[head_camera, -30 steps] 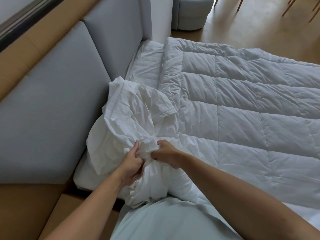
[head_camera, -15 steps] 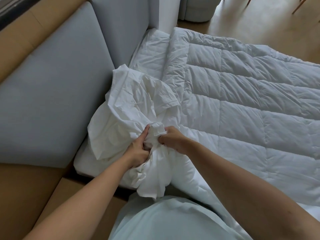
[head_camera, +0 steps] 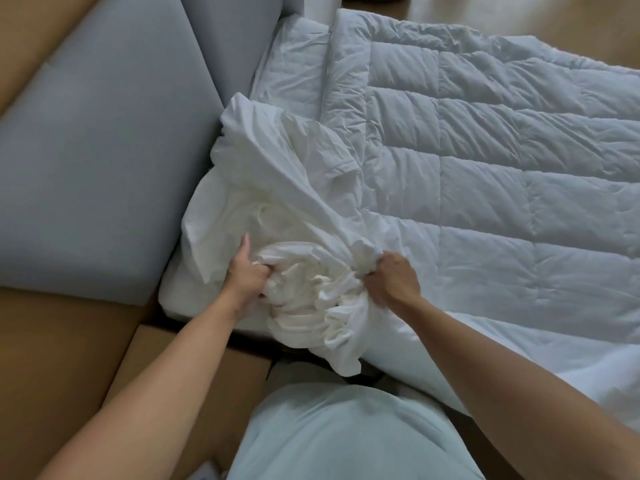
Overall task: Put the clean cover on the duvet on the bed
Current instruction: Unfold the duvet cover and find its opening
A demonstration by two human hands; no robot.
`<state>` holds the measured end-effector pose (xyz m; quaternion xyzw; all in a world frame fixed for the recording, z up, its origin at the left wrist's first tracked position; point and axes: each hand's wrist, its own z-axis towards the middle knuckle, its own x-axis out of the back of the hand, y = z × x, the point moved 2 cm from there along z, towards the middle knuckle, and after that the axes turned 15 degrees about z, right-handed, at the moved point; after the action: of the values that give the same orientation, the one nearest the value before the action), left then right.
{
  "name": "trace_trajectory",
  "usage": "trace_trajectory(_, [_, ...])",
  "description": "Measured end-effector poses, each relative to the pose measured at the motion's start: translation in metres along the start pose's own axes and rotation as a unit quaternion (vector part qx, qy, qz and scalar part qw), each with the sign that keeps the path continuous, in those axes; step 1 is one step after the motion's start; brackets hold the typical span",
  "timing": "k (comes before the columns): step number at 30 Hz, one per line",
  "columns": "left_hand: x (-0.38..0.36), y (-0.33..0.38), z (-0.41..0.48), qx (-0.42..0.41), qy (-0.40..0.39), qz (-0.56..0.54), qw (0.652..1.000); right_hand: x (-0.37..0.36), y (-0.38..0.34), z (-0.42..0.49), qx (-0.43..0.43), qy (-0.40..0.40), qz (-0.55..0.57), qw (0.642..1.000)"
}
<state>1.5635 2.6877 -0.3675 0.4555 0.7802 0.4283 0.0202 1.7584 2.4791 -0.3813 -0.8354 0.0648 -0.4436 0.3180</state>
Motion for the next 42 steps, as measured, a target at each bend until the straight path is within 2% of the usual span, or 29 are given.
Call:
trace_trajectory(3, [0.018, -0.018, -0.021, 0.038, 0.053, -0.087, 0.994, 0.025, 0.065, -0.006, -0.074, 0.021, 0.002, 0.997])
trace_trajectory(6, [0.016, -0.029, -0.047, 0.065, 0.086, -0.115, 0.987, 0.033, 0.111, -0.012, -0.158, 0.063, 0.103, 0.980])
trace_trajectory(8, [0.002, -0.029, -0.064, 0.070, 0.083, -0.121, 0.987, 0.018, 0.116, -0.026, -0.248, 0.078, 0.243, 0.934])
trace_trajectory(10, [-0.016, -0.031, -0.074, 0.069, 0.082, -0.120, 0.987, -0.009, 0.106, -0.047, -0.330, 0.062, 0.369, 0.867])
trace_trajectory(11, [-0.023, -0.032, -0.078, 0.068, 0.098, -0.111, 0.987, -0.023, 0.101, -0.058, -0.342, 0.045, 0.395, 0.852])
trace_trajectory(14, [-0.037, -0.043, -0.083, 0.080, 0.155, -0.084, 0.981, -0.058, 0.092, -0.083, -0.346, -0.011, 0.412, 0.843])
trace_trajectory(18, [-0.051, -0.062, -0.095, 0.029, 0.136, 0.045, 0.989, -0.082, 0.103, -0.095, -0.381, -0.045, 0.439, 0.813])
trace_trajectory(20, [-0.055, -0.070, -0.101, -0.017, 0.101, 0.102, 0.989, -0.090, 0.111, -0.099, -0.359, -0.040, 0.448, 0.818])
trace_trajectory(22, [-0.052, -0.079, -0.102, -0.053, 0.084, 0.173, 0.980, -0.094, 0.118, -0.107, -0.314, -0.018, 0.443, 0.840])
trace_trajectory(26, [-0.043, -0.102, -0.093, -0.108, 0.141, 0.333, 0.926, -0.098, 0.147, -0.116, -0.183, 0.002, 0.321, 0.929])
trace_trajectory(28, [-0.045, -0.113, -0.088, -0.127, 0.170, 0.360, 0.908, -0.102, 0.171, -0.114, -0.129, -0.001, 0.240, 0.962])
trace_trajectory(30, [-0.041, -0.125, -0.081, -0.129, 0.201, 0.360, 0.902, -0.102, 0.201, -0.112, -0.090, -0.002, 0.173, 0.981])
trace_trajectory(34, [-0.024, -0.157, -0.077, -0.114, 0.253, 0.368, 0.887, -0.080, 0.273, -0.112, -0.068, 0.007, 0.060, 0.996])
trace_trajectory(37, [-0.025, -0.181, -0.078, -0.079, 0.272, 0.358, 0.889, -0.034, 0.331, -0.103, -0.063, 0.017, -0.022, 0.998])
trace_trajectory(42, [-0.042, -0.192, -0.069, -0.036, 0.317, 0.333, 0.887, 0.043, 0.389, -0.079, -0.136, 0.071, -0.077, 0.985])
